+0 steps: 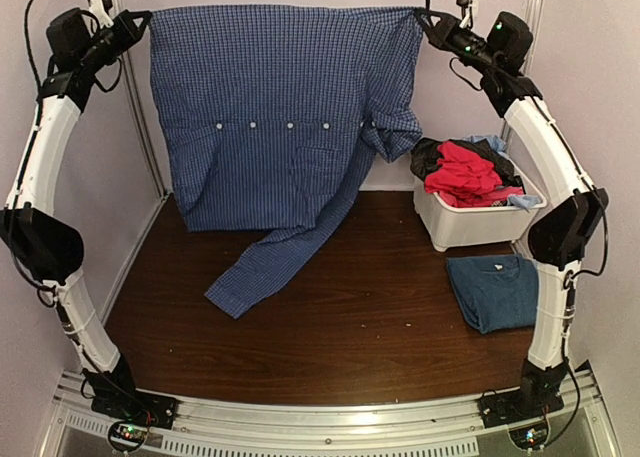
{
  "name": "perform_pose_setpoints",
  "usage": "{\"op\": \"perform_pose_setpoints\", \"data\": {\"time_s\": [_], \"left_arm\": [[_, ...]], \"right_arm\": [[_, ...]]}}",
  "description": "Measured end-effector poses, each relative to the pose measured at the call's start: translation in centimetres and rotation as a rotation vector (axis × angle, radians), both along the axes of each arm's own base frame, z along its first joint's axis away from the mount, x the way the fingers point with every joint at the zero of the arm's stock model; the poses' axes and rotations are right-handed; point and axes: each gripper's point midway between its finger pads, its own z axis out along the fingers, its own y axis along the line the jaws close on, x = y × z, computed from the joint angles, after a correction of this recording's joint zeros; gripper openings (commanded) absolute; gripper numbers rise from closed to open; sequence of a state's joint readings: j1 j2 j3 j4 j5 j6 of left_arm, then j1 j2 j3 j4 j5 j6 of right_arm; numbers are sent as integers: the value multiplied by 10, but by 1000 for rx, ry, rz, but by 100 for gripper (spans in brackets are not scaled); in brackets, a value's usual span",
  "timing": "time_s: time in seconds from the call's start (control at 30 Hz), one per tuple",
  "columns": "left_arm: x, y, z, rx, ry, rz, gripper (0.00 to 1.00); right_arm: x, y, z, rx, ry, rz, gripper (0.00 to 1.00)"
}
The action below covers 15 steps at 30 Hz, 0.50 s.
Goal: Fold and stack the mixed laundry pile
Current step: Flatten out the crumpled shirt at the center of the board.
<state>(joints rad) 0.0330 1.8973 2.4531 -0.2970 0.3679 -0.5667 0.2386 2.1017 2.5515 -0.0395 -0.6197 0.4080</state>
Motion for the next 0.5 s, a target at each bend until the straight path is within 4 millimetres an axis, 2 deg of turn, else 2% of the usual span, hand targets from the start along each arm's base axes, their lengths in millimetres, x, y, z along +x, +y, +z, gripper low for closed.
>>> {"op": "perform_pose_setpoints", "data": {"time_s": [0.03, 0.07, 0.17, 0.2, 0.23, 0.3, 0.37, 0.4, 0.43, 0.47, 0.5], "left_arm": [[-18, -1, 20, 1, -68, -14, 0], [-35, -2, 32, 5, -120, -19, 0], [-94, -1, 52, 19, -239, -13, 0], [-109, -2, 55, 26, -274, -11, 0], [-114, -2, 53, 33, -289, -8, 0], [-122, -2, 41, 46, -316, -2, 0], [-106, 1, 5, 45, -273, 5, 0], [-92, 4, -25, 42, -224, 9, 0], [-77, 7, -60, 34, -157, 14, 0], [-63, 10, -98, 22, -77, 22, 0], [-48, 14, -150, 5, 31, 36, 0]], "right_arm": [[-12, -2, 15, 11, -49, 13, 0], [-29, -3, 33, 21, -111, 29, 0], [-83, -7, 78, 32, -280, 73, 0], [-99, -8, 89, 31, -331, 83, 0], [-112, -9, 96, 25, -374, 91, 0], [-120, -8, 91, 7, -406, 107, 0], [-109, 0, 67, -22, -379, 131, 0], [-92, 6, 40, -45, -332, 146, 0], [-79, 11, 16, -59, -283, 155, 0], [-58, 17, -23, -78, -198, 167, 0], [-41, 24, -62, -96, -112, 179, 0]]}}
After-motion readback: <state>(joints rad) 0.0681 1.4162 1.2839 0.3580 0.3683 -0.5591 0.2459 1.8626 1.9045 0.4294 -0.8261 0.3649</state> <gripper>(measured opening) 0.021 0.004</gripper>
